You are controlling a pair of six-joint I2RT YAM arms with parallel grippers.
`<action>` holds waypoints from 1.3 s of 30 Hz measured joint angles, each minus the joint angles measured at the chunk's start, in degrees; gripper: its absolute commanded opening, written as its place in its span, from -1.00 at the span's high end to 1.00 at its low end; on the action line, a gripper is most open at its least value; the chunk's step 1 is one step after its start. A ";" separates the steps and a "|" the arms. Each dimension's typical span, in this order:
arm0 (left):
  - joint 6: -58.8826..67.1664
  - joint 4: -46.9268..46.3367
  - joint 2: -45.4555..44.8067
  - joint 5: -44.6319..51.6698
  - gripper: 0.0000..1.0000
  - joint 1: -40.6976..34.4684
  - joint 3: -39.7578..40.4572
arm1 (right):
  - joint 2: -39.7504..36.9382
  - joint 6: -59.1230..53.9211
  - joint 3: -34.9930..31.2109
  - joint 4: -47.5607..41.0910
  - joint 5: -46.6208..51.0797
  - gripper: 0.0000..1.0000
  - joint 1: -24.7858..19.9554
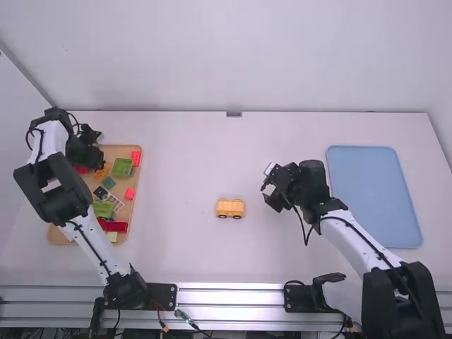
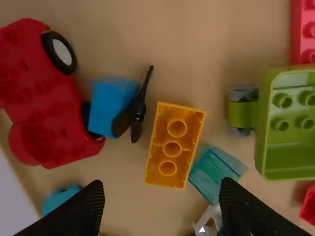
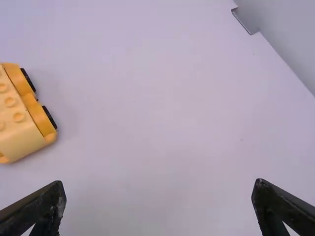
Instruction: Assemble lego blocks to make yellow taxi
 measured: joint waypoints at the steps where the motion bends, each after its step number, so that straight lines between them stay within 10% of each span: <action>1: 0.92 -0.46 0.00 -0.11 -0.23 0.00 -0.17 | -0.04 0.09 0.02 0.09 0.00 -0.98 0.00; 32: 4.92 14.91 0.00 0.85 0.07 0.66 -13.09 | -0.04 0.26 0.02 0.15 0.00 -0.98 0.00; 39: 4.92 17.11 -0.02 1.29 0.43 0.66 -14.84 | -0.04 0.26 0.02 0.13 0.02 -0.98 0.00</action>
